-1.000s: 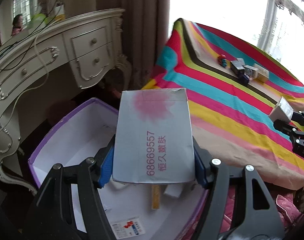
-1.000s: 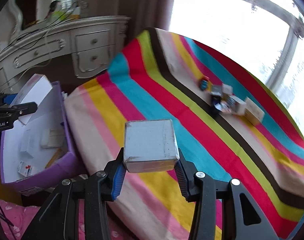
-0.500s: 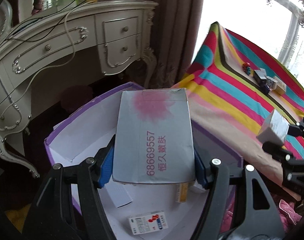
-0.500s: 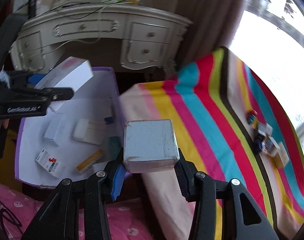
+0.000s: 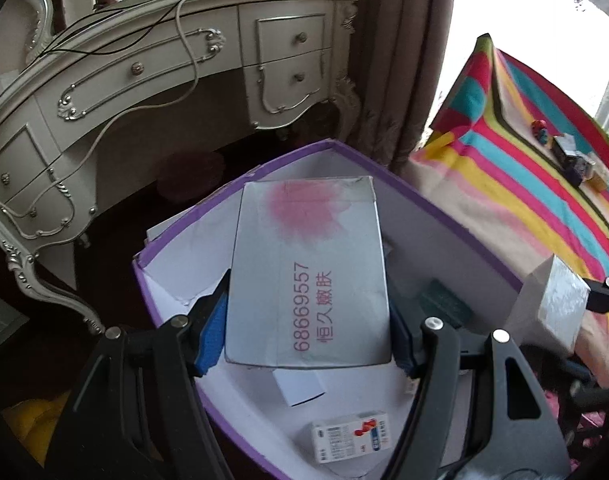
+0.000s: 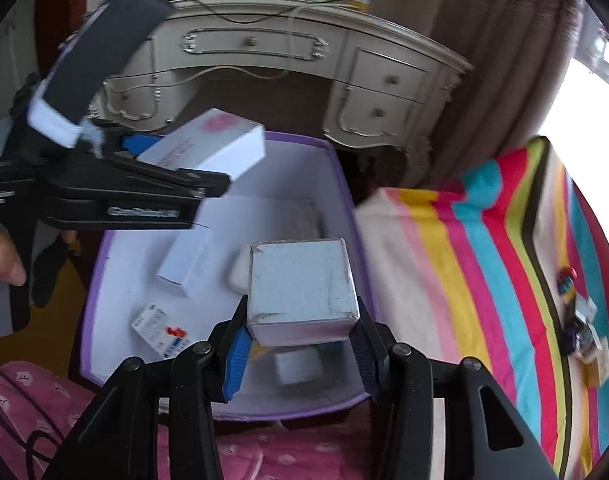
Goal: Organize rigid objects
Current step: 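Open both tools to drop the boxes into the storage box, then move both open tools back over the table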
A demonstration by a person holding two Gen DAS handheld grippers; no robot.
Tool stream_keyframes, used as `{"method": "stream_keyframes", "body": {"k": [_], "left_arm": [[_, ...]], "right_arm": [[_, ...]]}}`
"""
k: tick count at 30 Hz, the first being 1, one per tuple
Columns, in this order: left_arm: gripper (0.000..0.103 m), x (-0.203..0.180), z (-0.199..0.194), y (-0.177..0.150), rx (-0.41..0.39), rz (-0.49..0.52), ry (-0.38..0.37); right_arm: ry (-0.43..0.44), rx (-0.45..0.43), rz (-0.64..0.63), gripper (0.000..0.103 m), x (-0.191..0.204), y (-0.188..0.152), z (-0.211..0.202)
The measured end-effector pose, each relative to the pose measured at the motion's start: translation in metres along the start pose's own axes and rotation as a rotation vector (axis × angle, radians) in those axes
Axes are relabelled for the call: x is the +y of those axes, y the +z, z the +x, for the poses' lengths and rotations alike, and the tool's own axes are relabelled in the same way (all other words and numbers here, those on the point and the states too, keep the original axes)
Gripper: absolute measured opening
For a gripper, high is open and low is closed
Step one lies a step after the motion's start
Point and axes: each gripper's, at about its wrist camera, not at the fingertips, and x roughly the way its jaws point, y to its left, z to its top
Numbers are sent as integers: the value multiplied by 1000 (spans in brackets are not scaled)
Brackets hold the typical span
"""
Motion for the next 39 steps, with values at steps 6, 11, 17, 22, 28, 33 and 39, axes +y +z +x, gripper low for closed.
{"method": "stream_keyframes", "body": {"k": [6,11,17,22,28,33,39], "left_arm": [[80,3,4,-1,37,0,70],[86,-13,3,6,32,41,105],[87,-62,5,26,17,160,77],[89,-140,25,39,66,278,-109],[89,-251,59,57,98,351,-335],[89,-337,95,75,132,332,-432],[89,-418,130,104,180,241,-560]], "right_arm": [[109,-59,44,65,3,3,-1],[133,-91,110,68,-14,-7,-4],[41,-90,213,68,-64,-37,-10],[-86,-67,413,68,-145,-86,-17],[-244,-19,646,68,-243,-152,-26],[-347,17,788,68,-307,-204,-34],[-413,47,891,68,-347,-253,-43]]}}
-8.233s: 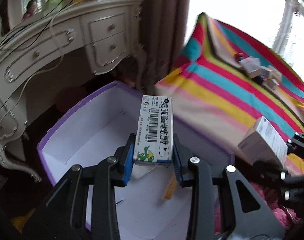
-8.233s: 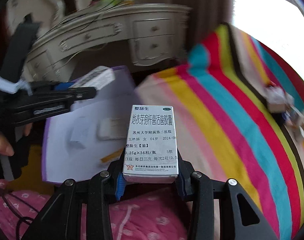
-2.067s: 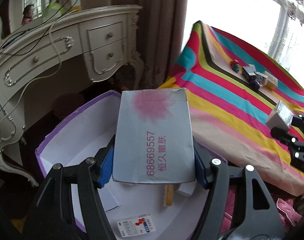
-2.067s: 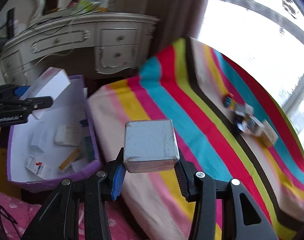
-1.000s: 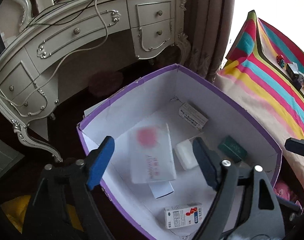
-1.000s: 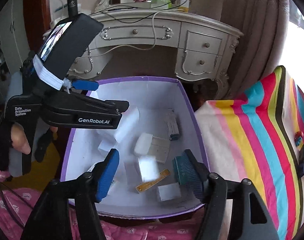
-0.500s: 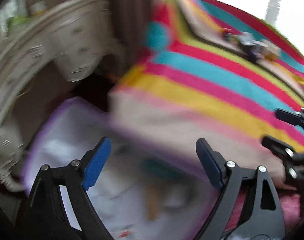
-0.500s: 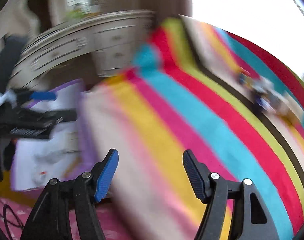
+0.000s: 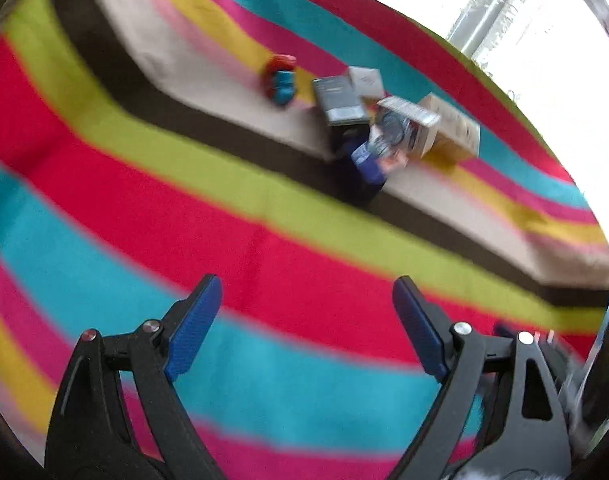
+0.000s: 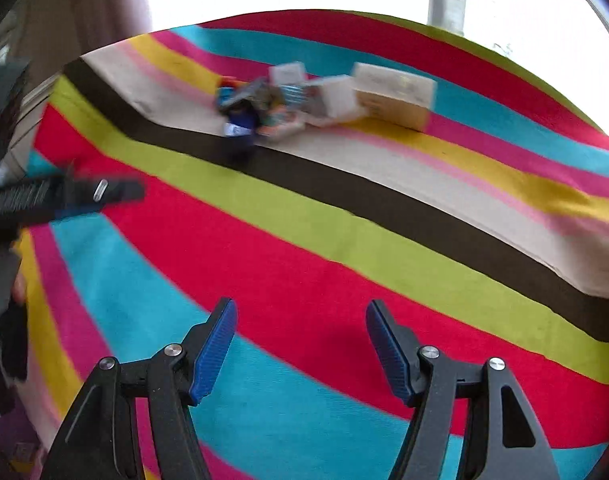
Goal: Organize rigid objects
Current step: 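Move both open tools back over the table, then grasp the blue object with the left tool while the right grasps the orange basketball-hoop toy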
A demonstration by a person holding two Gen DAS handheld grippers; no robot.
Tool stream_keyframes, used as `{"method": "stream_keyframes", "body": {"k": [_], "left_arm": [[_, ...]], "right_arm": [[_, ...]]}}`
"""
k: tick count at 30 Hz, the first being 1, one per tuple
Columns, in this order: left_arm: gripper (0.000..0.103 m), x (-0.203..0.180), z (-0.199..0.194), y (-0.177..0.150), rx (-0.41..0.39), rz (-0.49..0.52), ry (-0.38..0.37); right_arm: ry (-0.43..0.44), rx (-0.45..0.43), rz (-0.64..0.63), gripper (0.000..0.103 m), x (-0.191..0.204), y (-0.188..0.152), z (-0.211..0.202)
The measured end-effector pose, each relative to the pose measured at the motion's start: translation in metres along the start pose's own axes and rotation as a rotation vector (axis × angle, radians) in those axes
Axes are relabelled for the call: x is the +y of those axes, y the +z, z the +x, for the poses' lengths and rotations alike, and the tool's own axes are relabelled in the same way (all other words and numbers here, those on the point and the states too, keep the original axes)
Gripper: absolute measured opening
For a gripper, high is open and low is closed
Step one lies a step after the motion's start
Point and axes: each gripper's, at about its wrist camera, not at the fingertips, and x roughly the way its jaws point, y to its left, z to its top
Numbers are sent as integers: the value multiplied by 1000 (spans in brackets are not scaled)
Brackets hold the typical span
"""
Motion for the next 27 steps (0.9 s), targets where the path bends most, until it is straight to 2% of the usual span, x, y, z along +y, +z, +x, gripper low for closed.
{"method": "stream_keyframes", "body": {"k": [5,10,11,12,13,16,21,25,27], "left_arm": [[89,-30,48,34,-4,-29,21],[87,-54,73,51,-44,57,83],[81,-57,76,51,-45,86,99],[57,-58,75,49,-55,125,134],[31,-56,72,47,-49,157,129],[30,-34,51,35,-34,146,77],[30,5,9,-2,-51,216,109],[30,29,-13,-19,-53,228,135],[30,37,-18,-22,-56,216,138]], "right_arm": [[-15,8,20,68,-21,2,3],[-18,4,66,68,-44,14,9],[-20,-1,86,68,-50,19,13],[-12,-4,98,68,-54,25,17],[-1,-7,99,68,-55,32,21],[47,-9,59,68,-44,57,40],[143,4,-5,68,-13,97,74],[121,-5,-82,68,12,128,101],[84,-1,-121,68,22,145,116]]}}
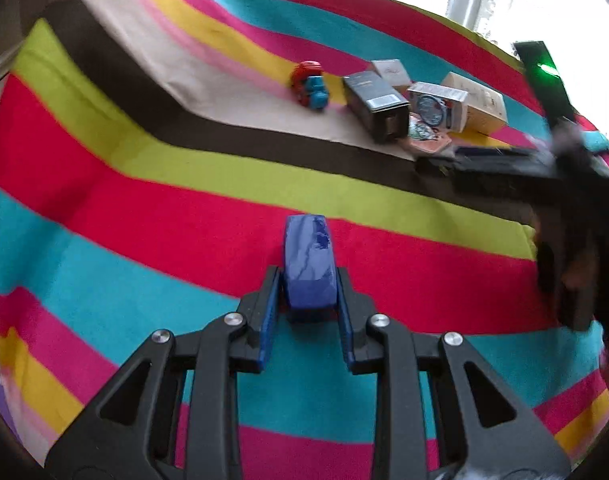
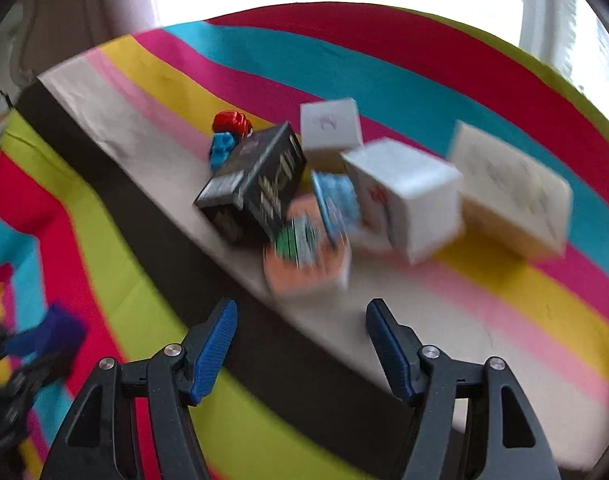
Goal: Organize rigid objects
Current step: 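Grasp the blue object with the left tool while the right grasps the orange basketball-hoop toy, then carry the blue object and hoop toy over the storage box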
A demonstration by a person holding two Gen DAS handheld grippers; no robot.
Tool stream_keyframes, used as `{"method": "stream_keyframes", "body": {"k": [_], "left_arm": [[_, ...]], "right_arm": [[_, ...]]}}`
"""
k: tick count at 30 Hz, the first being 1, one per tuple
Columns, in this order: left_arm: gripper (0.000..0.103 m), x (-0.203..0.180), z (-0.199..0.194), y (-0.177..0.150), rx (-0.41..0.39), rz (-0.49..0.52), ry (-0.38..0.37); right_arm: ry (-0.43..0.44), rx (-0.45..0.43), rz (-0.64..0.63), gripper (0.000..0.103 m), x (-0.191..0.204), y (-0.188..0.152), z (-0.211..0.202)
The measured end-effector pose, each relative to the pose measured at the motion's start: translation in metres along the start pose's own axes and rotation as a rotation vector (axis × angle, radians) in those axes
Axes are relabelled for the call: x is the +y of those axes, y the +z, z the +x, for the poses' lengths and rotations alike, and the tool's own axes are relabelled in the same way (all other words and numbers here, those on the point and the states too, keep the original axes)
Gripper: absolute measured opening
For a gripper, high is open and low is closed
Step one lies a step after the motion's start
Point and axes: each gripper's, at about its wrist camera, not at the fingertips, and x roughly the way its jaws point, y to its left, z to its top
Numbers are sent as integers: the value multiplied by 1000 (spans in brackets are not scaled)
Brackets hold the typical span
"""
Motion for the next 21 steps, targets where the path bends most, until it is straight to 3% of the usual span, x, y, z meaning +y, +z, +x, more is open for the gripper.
{"method": "stream_keyframes", "body": {"k": [3,4,8,12,14,16,18,20,21], "left_arm": [[31,6,1,-1,-4,-15,-8],[31,6,1,0,-2,-17,-9],[31,9,2,0,2,-35,-25],[32,9,2,0,-11,-49,-27],[41,6,4,1,-16,-51,-23],[58,1,9,5,-14,-54,-21],[60,-5,13,8,-13,-45,17],[56,-8,15,10,-16,-44,35],[31,-7,15,9,-23,-52,29]], "right_arm": [[-10,3,-26,67,7,17,14],[-15,6,-25,47,7,19,14],[-1,-7,-50,48,13,4,-12],[82,-18,-11,48,3,-42,-58],[153,-13,-59,48,-3,-60,-76],[147,-19,-52,48,-8,-75,-93],[134,-24,-49,48,-10,-89,-107],[130,-23,-24,48,-13,-101,-117],[131,-24,-12,48,-15,-104,-120]]}}
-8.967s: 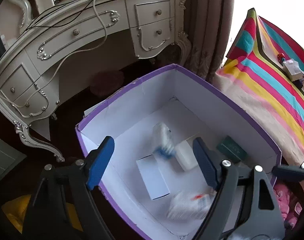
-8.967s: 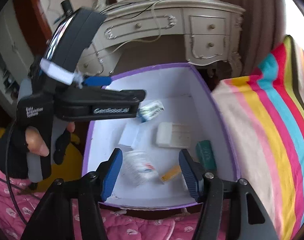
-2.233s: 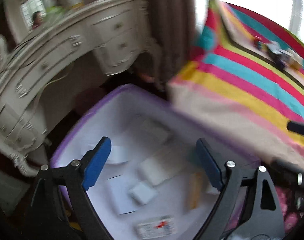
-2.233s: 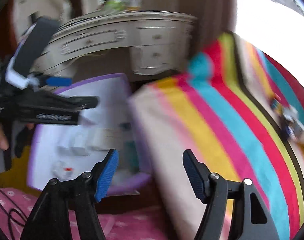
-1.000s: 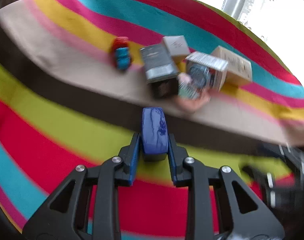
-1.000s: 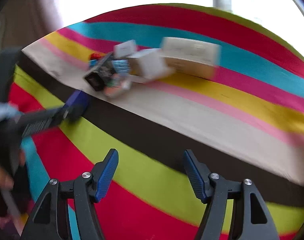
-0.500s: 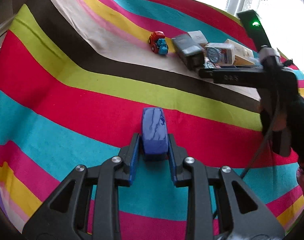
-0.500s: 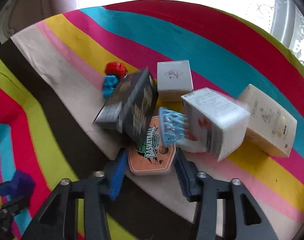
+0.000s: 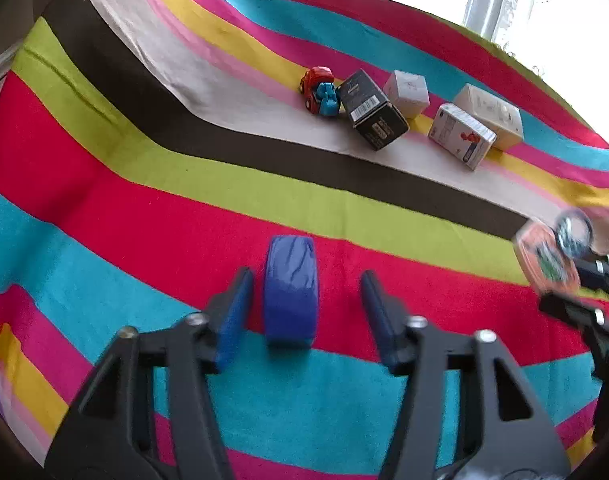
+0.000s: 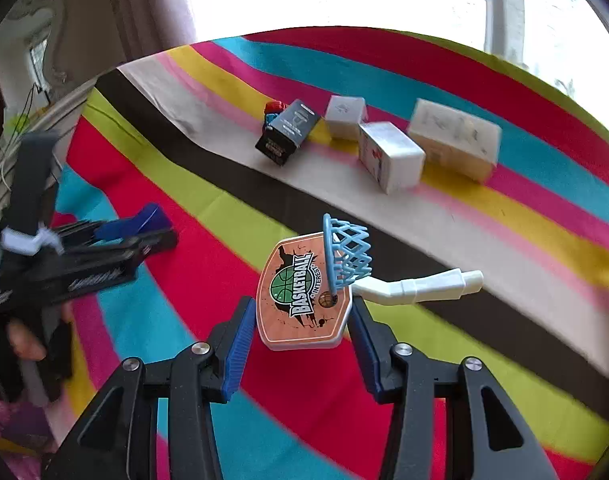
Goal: Organize rigid objects
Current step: 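Carry the blue object and hoop toy over the storage box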
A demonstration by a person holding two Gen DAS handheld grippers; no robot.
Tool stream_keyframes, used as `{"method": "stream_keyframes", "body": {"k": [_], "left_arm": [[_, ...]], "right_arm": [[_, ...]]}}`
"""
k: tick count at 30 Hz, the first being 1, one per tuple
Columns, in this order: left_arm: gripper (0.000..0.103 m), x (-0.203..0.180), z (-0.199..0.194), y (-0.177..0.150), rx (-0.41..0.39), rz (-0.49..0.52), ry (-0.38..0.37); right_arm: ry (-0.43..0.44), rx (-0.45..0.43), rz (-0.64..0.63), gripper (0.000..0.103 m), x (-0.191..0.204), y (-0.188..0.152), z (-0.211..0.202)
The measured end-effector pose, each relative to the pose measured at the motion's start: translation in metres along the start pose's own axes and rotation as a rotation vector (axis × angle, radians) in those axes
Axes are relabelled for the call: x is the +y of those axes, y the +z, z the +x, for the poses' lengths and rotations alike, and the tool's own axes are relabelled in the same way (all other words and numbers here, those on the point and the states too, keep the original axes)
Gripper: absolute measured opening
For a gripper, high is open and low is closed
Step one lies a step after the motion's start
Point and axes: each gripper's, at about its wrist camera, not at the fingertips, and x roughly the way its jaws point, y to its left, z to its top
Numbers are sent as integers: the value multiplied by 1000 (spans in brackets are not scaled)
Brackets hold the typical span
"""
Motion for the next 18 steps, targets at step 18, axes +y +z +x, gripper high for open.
{"method": "stream_keyframes", "body": {"k": [18], "left_arm": [[30,-12,-78,-67,42,33,-43]], "right_arm": [[-23,-52,56,48,26,-38,-59]]}}
